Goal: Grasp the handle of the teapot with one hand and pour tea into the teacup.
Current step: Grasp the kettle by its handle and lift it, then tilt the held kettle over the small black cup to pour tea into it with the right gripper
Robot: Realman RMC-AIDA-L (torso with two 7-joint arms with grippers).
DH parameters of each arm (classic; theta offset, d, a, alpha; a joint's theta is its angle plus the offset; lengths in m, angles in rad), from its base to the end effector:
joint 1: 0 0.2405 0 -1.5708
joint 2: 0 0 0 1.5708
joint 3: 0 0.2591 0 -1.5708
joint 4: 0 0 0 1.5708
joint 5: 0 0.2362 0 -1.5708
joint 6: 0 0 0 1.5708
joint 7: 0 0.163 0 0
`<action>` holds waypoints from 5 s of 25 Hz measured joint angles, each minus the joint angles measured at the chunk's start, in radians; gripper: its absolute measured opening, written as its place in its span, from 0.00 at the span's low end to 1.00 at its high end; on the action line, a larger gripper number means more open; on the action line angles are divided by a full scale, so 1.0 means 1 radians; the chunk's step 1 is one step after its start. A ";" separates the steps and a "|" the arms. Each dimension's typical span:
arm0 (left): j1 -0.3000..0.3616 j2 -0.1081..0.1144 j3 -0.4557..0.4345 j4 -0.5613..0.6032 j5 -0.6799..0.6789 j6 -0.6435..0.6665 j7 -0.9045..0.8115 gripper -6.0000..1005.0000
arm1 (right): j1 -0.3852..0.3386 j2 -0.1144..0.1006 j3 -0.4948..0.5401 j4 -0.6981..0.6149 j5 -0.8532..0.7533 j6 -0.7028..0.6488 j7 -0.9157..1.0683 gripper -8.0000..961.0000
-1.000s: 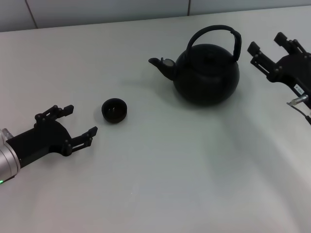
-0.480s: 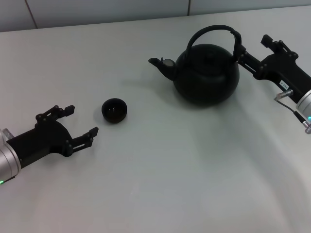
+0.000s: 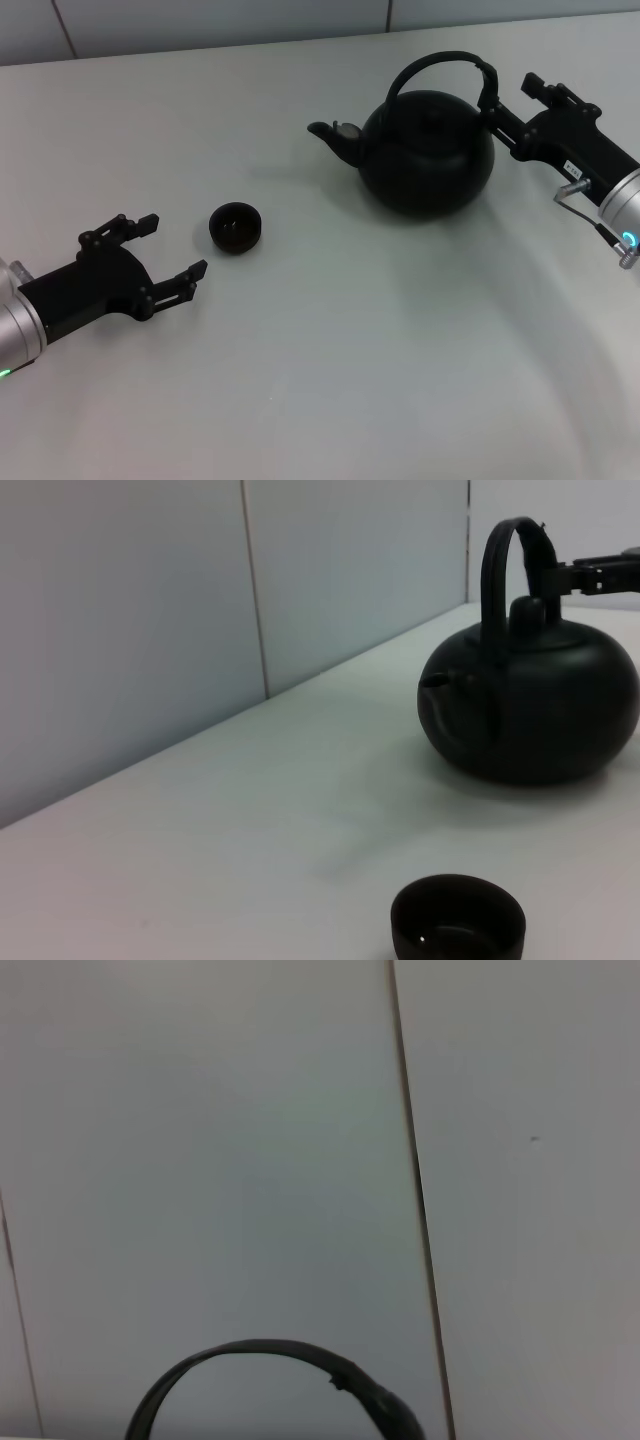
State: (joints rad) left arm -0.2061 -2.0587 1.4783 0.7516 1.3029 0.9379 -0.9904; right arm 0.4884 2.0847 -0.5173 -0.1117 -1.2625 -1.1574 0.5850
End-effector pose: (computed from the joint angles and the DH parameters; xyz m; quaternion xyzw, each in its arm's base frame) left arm -0.3125 0.3342 -0.0746 -0.9301 -0.1454 -0.1607 0.2965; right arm 0.3488 0.3694 -0.0335 -0.7636 0.2718 0.3154 0.4935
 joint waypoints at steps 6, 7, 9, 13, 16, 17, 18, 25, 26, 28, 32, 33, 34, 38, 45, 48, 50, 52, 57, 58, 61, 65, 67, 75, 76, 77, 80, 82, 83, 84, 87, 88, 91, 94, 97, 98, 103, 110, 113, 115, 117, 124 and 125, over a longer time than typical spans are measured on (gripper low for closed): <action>-0.004 -0.002 -0.006 0.000 0.026 0.001 -0.006 0.84 | 0.021 0.000 -0.001 0.000 0.000 0.024 0.001 0.63; -0.005 -0.002 -0.007 0.000 0.027 0.001 -0.006 0.84 | 0.024 0.000 -0.001 0.000 0.000 0.025 0.001 0.60; -0.005 -0.003 -0.008 -0.001 0.029 0.001 -0.006 0.84 | 0.031 0.000 -0.001 0.000 0.001 0.030 0.001 0.53; -0.004 -0.003 -0.008 0.000 0.029 0.001 -0.007 0.84 | 0.044 0.000 -0.002 0.000 0.002 0.050 0.002 0.42; -0.003 -0.003 -0.009 0.000 0.030 0.001 -0.007 0.84 | 0.050 0.000 -0.006 0.000 0.002 0.062 0.002 0.34; -0.003 -0.003 -0.009 0.000 0.030 0.001 -0.007 0.84 | 0.050 0.000 -0.006 0.000 0.002 0.062 0.002 0.32; -0.003 -0.003 -0.009 0.000 0.030 0.001 -0.007 0.84 | 0.051 0.000 -0.006 0.000 0.002 0.064 0.002 0.31; -0.001 -0.002 -0.009 0.000 0.030 0.002 -0.008 0.84 | 0.051 0.000 -0.006 -0.001 0.001 0.041 -0.026 0.18; -0.001 -0.002 -0.009 0.001 0.030 0.003 -0.008 0.84 | 0.051 0.000 -0.006 -0.001 0.001 0.041 -0.026 0.16; -0.001 -0.002 -0.009 0.001 0.030 0.003 -0.008 0.84 | 0.051 0.000 -0.006 -0.001 0.002 0.034 -0.039 0.12; -0.001 -0.001 -0.009 0.002 0.030 0.008 -0.008 0.84 | 0.051 0.001 -0.006 -0.007 0.002 -0.004 -0.044 0.11; -0.001 -0.001 -0.009 0.002 0.030 0.008 -0.008 0.84 | 0.052 0.001 -0.006 -0.010 0.001 -0.016 -0.045 0.11; -0.001 -0.001 -0.009 0.002 0.030 0.008 -0.008 0.84 | 0.053 0.001 -0.006 -0.013 0.000 -0.029 -0.045 0.11; -0.001 -0.001 -0.009 0.002 0.030 0.008 -0.008 0.84 | 0.069 -0.001 -0.035 -0.042 -0.001 -0.050 -0.054 0.11; -0.005 -0.001 -0.009 0.001 0.030 0.009 -0.008 0.84 | 0.125 -0.001 -0.128 -0.066 0.000 -0.063 -0.203 0.11; -0.007 -0.001 -0.009 0.002 0.030 0.009 -0.008 0.84 | 0.147 -0.001 -0.152 -0.074 0.000 -0.064 -0.249 0.11; -0.007 -0.001 -0.009 0.002 0.030 0.009 -0.008 0.84 | 0.165 0.000 -0.177 -0.082 0.000 -0.059 -0.283 0.11; -0.011 -0.001 -0.009 0.002 0.030 0.009 -0.008 0.84 | 0.169 0.000 -0.182 -0.087 0.000 -0.057 -0.293 0.11; -0.014 -0.001 -0.009 0.002 0.030 0.009 -0.008 0.84 | 0.182 0.000 -0.204 -0.114 0.000 -0.055 -0.306 0.11; -0.019 -0.001 -0.007 0.002 0.031 0.008 -0.019 0.84 | 0.183 0.000 -0.216 -0.126 0.000 -0.051 -0.306 0.11; -0.019 -0.001 -0.006 0.002 0.033 0.009 -0.019 0.84 | 0.183 0.000 -0.232 -0.134 0.000 -0.044 -0.306 0.11; -0.020 -0.001 -0.008 0.002 0.037 0.009 -0.021 0.84 | 0.184 0.001 -0.265 -0.146 0.000 -0.037 -0.306 0.11; -0.021 -0.001 -0.008 0.002 0.039 0.009 -0.021 0.84 | 0.184 0.001 -0.273 -0.150 0.000 -0.036 -0.306 0.11; -0.025 -0.003 -0.001 0.015 0.042 0.009 -0.032 0.84 | 0.178 0.003 -0.303 -0.167 0.000 -0.031 -0.322 0.10; -0.025 -0.003 -0.001 0.015 0.042 0.009 -0.032 0.84 | 0.178 0.003 -0.304 -0.167 0.000 -0.030 -0.332 0.10; -0.026 -0.003 0.000 0.016 0.042 0.009 -0.032 0.84 | 0.178 0.003 -0.304 -0.167 0.000 -0.030 -0.332 0.10; -0.027 -0.003 0.001 0.023 0.042 0.009 -0.033 0.84 | 0.177 0.003 -0.305 -0.166 0.000 -0.030 -0.342 0.10; -0.028 -0.003 0.001 0.024 0.043 0.009 -0.039 0.84 | 0.176 0.003 -0.305 -0.165 0.000 -0.030 -0.344 0.10; -0.030 -0.002 0.001 0.024 0.043 0.009 -0.042 0.84 | 0.176 0.003 -0.305 -0.165 0.000 -0.030 -0.345 0.10; -0.031 -0.001 0.001 0.025 0.044 0.009 -0.044 0.84 | 0.176 0.003 -0.305 -0.165 0.000 -0.030 -0.345 0.10; -0.032 -0.001 0.000 0.026 0.044 0.008 -0.047 0.84 | 0.173 0.003 -0.305 -0.166 0.000 -0.030 -0.346 0.10; -0.032 -0.001 0.001 0.026 0.044 0.008 -0.047 0.84 | 0.173 0.003 -0.305 -0.166 0.000 -0.031 -0.346 0.10; -0.031 0.000 0.000 0.026 0.044 0.008 -0.048 0.84 | 0.173 0.003 -0.305 -0.166 0.000 -0.031 -0.346 0.10; -0.029 0.000 -0.003 0.026 0.044 0.008 -0.048 0.84 | 0.173 0.003 -0.305 -0.167 0.000 -0.032 -0.346 0.10; -0.026 0.000 -0.008 0.026 0.044 0.008 -0.048 0.84 | 0.173 0.003 -0.305 -0.168 0.000 -0.037 -0.346 0.10; -0.025 0.000 -0.008 0.026 0.044 0.008 -0.048 0.84 | 0.173 0.003 -0.305 -0.169 0.000 -0.038 -0.346 0.10; -0.021 0.000 -0.009 0.022 0.044 0.006 -0.048 0.84 | 0.176 0.003 -0.312 -0.171 0.000 -0.038 -0.346 0.10; -0.026 0.000 -0.009 0.018 0.044 0.003 -0.048 0.84 | 0.182 0.001 -0.329 -0.172 0.001 -0.031 -0.346 0.10; -0.025 0.000 -0.009 0.021 0.044 0.003 -0.048 0.84 | 0.183 0.001 -0.333 -0.180 0.001 -0.031 -0.346 0.10; -0.028 0.000 -0.009 0.021 0.044 0.003 -0.048 0.84 | 0.177 0.001 -0.354 -0.197 0.001 -0.028 -0.346 0.10; -0.029 0.000 -0.009 0.020 0.044 0.002 -0.048 0.84 | 0.176 0.001 -0.362 -0.201 0.001 -0.025 -0.346 0.10; -0.031 0.000 -0.009 0.019 0.044 0.002 -0.048 0.84 | 0.179 0.003 -0.382 -0.207 0.001 0.015 -0.343 0.10; -0.031 -0.001 -0.008 0.018 0.044 0.002 -0.048 0.84 | 0.186 0.003 -0.382 -0.207 0.001 0.022 -0.341 0.10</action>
State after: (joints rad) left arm -0.2373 -2.0596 1.4705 0.7692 1.3468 0.9402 -1.0385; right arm 0.6746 2.0873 -0.8990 -0.3185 -1.2616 -1.1352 0.2438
